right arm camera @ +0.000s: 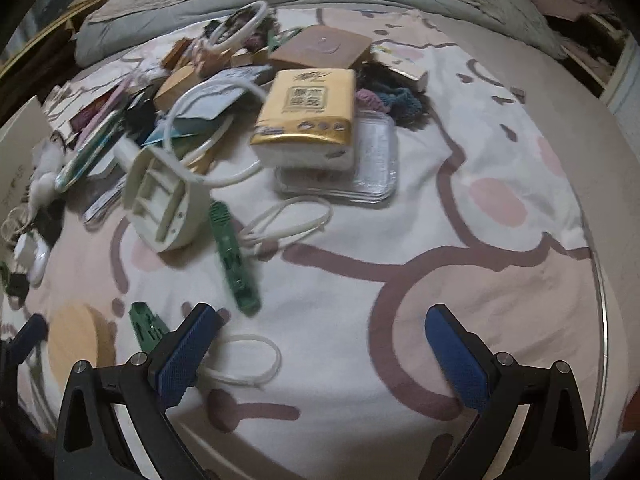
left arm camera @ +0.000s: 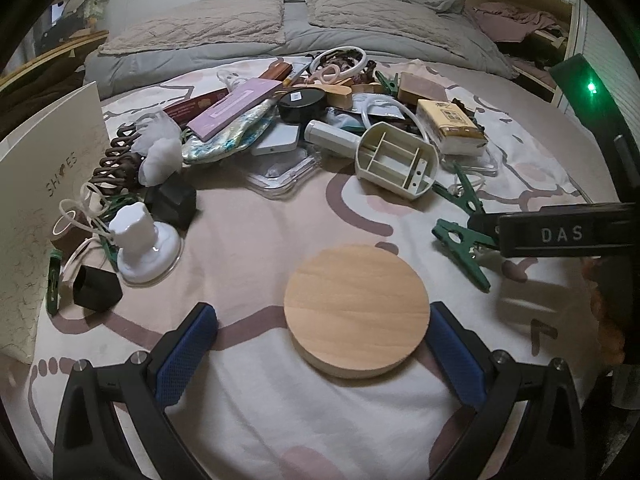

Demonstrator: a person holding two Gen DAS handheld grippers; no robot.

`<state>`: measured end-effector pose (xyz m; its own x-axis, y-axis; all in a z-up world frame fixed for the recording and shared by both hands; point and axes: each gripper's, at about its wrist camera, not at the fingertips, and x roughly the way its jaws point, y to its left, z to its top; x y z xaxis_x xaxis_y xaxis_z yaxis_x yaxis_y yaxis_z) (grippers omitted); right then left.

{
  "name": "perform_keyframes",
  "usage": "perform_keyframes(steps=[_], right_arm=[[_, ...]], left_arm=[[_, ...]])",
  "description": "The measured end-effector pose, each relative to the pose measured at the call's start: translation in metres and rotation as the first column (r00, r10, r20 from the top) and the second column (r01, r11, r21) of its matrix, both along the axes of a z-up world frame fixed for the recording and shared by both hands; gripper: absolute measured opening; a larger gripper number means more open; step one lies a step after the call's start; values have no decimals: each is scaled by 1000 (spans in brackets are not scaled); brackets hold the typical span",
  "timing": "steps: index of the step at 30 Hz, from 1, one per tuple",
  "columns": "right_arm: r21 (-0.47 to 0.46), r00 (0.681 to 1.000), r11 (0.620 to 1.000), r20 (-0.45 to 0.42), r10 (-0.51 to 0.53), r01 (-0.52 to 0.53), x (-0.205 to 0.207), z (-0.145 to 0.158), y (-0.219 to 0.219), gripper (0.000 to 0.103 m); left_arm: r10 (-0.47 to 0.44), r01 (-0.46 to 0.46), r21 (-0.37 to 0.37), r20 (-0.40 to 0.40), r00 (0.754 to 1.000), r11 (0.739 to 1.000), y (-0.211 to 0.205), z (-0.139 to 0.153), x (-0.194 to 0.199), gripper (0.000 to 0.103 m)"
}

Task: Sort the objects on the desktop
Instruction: 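Lower the left tool to the round wooden lid and close on it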

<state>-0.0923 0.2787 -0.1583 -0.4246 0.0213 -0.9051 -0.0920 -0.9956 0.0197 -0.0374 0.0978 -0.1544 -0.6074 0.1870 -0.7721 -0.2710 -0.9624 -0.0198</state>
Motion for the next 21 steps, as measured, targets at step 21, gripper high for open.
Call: perform_keyframes(steps=[21], right_arm=[[6, 999, 999, -5, 44, -44, 10, 2, -4, 103]], left_arm=[[83, -83, -56, -1, 997, 995, -32, 1, 6, 103]])
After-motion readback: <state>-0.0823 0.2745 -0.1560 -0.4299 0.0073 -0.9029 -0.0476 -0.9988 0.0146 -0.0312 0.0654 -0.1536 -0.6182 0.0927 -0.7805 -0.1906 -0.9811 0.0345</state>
